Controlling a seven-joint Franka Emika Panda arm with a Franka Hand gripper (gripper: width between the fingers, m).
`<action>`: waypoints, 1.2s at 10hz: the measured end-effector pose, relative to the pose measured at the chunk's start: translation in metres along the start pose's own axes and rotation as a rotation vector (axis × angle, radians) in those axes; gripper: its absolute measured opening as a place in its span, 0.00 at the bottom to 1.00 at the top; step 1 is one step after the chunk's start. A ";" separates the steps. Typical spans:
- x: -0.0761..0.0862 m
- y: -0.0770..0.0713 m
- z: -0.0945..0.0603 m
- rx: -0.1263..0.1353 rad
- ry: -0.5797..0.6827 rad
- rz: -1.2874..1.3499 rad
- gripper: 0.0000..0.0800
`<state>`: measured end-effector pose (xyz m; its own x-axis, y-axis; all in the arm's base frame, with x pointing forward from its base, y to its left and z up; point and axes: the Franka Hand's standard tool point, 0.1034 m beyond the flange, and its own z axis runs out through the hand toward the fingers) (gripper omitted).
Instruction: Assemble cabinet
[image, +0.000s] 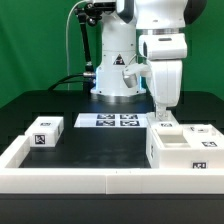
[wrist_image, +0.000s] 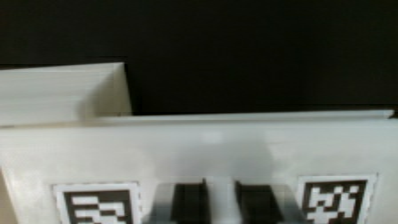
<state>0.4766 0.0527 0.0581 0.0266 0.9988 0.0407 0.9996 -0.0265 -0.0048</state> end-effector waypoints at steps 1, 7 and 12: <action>0.000 0.000 0.000 0.000 0.000 -0.002 0.09; -0.002 0.065 -0.002 -0.036 0.022 -0.037 0.09; -0.004 0.074 -0.003 -0.026 0.021 -0.058 0.09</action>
Offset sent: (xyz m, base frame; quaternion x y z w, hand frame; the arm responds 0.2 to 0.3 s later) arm 0.0377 0.0052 -0.0086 0.0104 0.0131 -0.0397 0.9991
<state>0.5501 0.0466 0.0603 -0.0318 0.9976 0.0612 0.9993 0.0304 0.0238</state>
